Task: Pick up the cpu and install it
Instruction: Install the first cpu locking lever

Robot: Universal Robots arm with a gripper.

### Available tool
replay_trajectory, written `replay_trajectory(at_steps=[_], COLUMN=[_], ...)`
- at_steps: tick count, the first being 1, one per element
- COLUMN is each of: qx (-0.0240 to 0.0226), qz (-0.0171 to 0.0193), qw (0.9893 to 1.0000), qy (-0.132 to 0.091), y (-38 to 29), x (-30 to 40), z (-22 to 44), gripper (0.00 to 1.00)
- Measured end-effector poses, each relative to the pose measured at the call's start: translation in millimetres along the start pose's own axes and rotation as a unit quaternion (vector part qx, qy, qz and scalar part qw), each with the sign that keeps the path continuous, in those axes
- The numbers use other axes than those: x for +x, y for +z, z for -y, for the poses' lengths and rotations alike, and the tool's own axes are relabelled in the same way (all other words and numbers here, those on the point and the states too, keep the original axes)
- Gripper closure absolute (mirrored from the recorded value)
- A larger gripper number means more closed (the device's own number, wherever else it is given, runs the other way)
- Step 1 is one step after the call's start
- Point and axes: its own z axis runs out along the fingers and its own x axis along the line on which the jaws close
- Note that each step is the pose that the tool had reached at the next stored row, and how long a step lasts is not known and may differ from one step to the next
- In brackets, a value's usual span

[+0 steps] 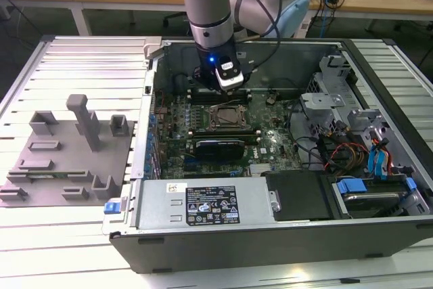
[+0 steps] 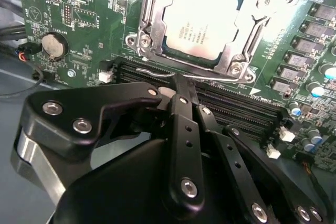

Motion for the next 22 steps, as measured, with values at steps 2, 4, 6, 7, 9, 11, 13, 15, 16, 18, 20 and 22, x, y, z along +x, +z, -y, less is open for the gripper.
replay_trajectory(at_steps=[2, 4, 6, 7, 9, 11, 13, 15, 16, 18, 20, 22], qx=[0.0022, 0.0039, 0.0045, 0.0047, 0.0055, 0.0060, 0.0065, 0.0059, 0.0054, 0.0049, 0.0042, 0.0045], qz=[0.0016, 0.0027, 0.0034, 0.0041, 0.0048, 0.0058, 0.0066, 0.0078, 0.0080, 0.0078, 0.0081, 0.0080], qw=[1.0000, 1.0000, 1.0000, 1.0000, 1.0000, 1.0000, 0.9999, 0.9999, 0.9999, 0.9999, 0.9999, 0.9999], qy=[-0.001, -0.002, -0.003, -0.003, -0.004, -0.005, -0.006, -0.007, -0.008, -0.008, -0.008, -0.008], y=[1.2, 2.5, 4.0, 5.1, 6.6, 8.9, 11.2, 12.2, 12.3, 11.0, 4.4, -5.7], x=[0.2, 0.5, 0.8, 1.0, 1.3, 1.8, 2.2, 1.7, 0.9, -0.2, -1.8, -3.9], z=[0.2, 0.5, 0.7, 0.8, 1.1, 1.5, 1.7, 1.7, 1.5, 1.0, -0.3, -1.5], gripper=[0.89, 0.89, 0.89, 0.89, 0.89, 0.89, 0.89, 0.89, 0.89, 0.89, 0.89, 0.89])
